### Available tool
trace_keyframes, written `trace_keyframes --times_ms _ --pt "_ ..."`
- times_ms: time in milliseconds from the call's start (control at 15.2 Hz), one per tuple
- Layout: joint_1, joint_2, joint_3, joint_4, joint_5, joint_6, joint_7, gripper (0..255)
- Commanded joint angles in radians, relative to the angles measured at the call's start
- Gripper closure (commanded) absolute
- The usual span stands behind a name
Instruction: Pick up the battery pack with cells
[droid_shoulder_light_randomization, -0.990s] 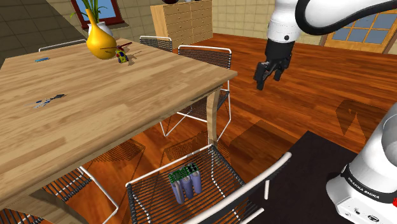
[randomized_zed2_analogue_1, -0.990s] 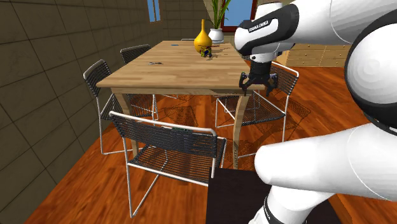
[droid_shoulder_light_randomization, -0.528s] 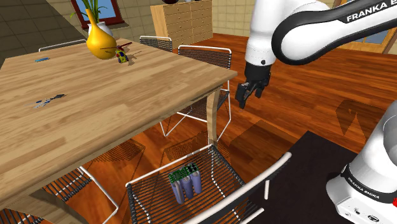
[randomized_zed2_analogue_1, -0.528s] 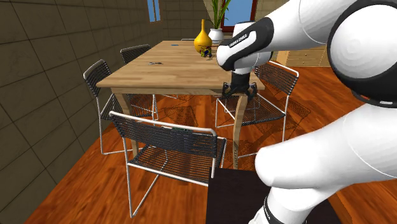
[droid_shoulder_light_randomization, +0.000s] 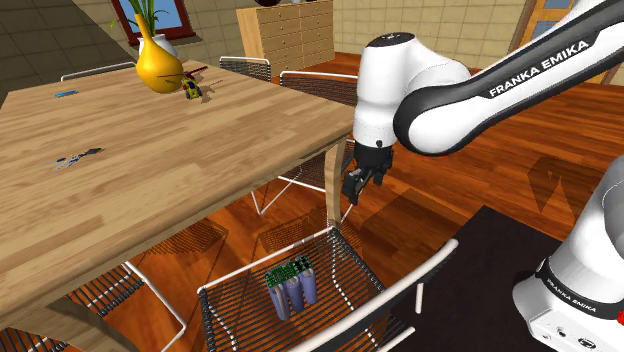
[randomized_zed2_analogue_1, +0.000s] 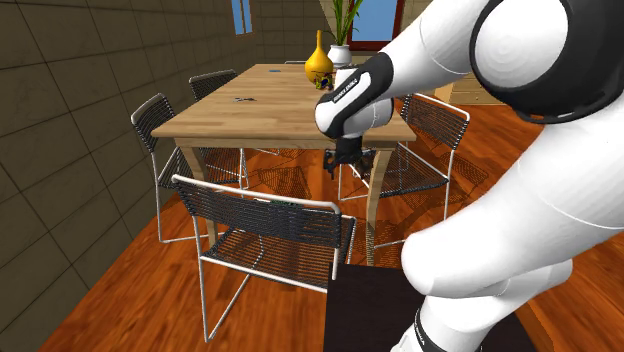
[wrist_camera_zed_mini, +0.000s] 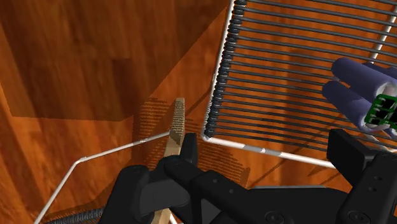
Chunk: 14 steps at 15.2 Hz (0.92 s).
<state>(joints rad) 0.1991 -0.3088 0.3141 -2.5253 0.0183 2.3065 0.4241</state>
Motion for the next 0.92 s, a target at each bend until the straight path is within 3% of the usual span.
trace_keyframes --times_ms 0,528,858 --pt "0.008 0.071 0.033 0.015 -0.016 0.054 0.036 0" --pt "0.04 0.356 0.124 0.125 -0.174 0.201 0.209 0" --pt "0.105 0.543 0.123 0.229 -0.32 0.252 0.337 0"
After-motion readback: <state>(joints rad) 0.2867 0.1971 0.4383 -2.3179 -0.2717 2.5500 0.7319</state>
